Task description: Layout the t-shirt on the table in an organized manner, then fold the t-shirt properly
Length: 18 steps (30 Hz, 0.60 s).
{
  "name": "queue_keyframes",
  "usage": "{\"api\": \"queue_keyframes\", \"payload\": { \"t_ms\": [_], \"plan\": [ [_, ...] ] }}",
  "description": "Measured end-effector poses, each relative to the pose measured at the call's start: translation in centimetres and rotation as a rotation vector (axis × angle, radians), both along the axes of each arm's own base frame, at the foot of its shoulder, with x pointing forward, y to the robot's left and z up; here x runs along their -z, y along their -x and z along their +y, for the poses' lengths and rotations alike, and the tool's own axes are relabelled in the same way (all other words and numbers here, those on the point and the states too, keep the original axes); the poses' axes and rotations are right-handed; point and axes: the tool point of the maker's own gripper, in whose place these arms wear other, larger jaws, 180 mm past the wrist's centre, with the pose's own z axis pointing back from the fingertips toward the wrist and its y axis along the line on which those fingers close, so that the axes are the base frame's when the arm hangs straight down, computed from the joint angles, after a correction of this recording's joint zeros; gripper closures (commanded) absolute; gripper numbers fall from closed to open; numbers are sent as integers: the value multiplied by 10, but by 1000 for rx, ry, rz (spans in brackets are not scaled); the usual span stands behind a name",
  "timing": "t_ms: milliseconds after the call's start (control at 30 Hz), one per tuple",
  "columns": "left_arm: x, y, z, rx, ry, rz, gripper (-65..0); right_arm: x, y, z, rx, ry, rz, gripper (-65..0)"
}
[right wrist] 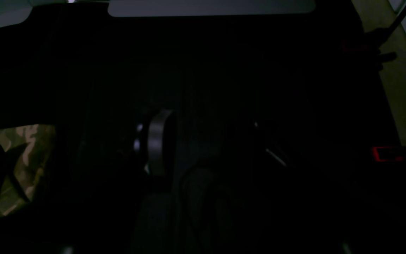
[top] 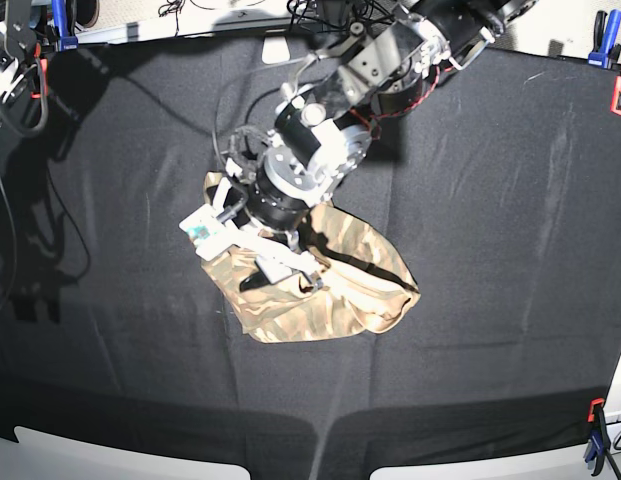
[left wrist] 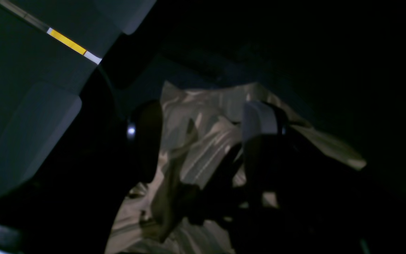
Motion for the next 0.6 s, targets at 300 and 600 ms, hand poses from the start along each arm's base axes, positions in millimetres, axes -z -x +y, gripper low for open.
{"api": "queue_keyframes", "payload": {
  "t_ms": [300, 600],
  "plan": [
    [10, 0, 3, -11, -27, 26, -327, 0, 0, 0, 0, 0, 0, -271],
    [7, -6, 9, -32, -76, -29, -88, 0, 0, 0, 0, 0, -1, -271]
  ]
}}
